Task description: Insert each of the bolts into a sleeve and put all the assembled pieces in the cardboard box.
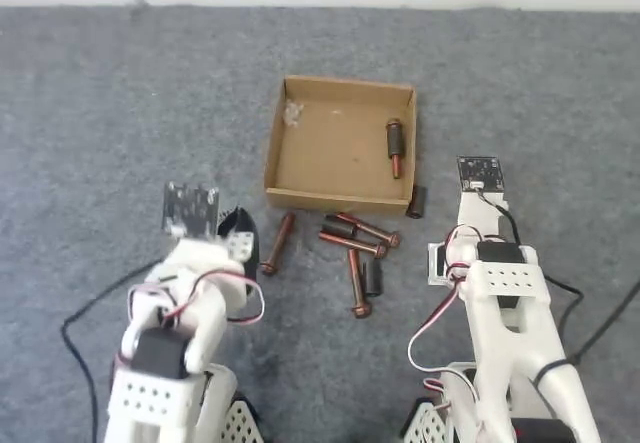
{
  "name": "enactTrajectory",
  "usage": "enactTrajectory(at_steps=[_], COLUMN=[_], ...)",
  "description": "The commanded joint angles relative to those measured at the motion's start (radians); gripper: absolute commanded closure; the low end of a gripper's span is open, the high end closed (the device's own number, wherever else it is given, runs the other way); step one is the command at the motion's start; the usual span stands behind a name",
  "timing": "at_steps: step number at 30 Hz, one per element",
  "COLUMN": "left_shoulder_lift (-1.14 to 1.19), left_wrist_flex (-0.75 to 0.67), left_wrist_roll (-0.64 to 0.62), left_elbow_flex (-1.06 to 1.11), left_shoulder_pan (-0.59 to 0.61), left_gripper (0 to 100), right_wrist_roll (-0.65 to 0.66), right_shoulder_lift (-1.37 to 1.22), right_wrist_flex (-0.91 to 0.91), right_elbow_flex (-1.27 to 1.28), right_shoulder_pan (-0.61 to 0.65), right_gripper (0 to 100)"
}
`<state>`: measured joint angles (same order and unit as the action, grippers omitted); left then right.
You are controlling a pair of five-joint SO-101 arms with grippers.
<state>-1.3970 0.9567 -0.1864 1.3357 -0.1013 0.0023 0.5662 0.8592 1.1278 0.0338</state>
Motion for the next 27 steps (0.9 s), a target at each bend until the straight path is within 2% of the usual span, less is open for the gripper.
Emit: enactTrajectory(at_steps=[1,6,12,17,23,27], left_shoulder_lift=[0.250,0.454,0.606,0.738,0.956,1.143], left_wrist_flex=[-0.051,-0.118,-0.120,-0.120,-0.132,-0.163], left_wrist_roll=[-0.060,-0.144,-0.204,-0.233,-0.281,-0.281], left_elbow_flex=[-0.134,-0.200,-0.236,-0.252,-0.268,-0.332], left_shoulder_pan=[-0.006,-0.023,-0.195,-0.269,-0.269,-0.180], left_gripper=[99,99,99,99,99,99], right_wrist_roll=[0.017,0.017,0.018,0.018,0.018,0.018], right_shoulder_lift=[0.031,0.030,0.030,0.030,0.030,0.030], right_wrist_flex=[-0.016,-0.022,-0.045,-0.074,-0.077,-0.077], right_elbow_flex=[-0.005,-0.005,0.006,0.020,0.020,0.020], right_shoulder_pan=[-0.004,-0.005,-0.005,-0.005,-0.005,-0.005], right_gripper=[99.2,99.2,99.2,99.2,99.2,99.2])
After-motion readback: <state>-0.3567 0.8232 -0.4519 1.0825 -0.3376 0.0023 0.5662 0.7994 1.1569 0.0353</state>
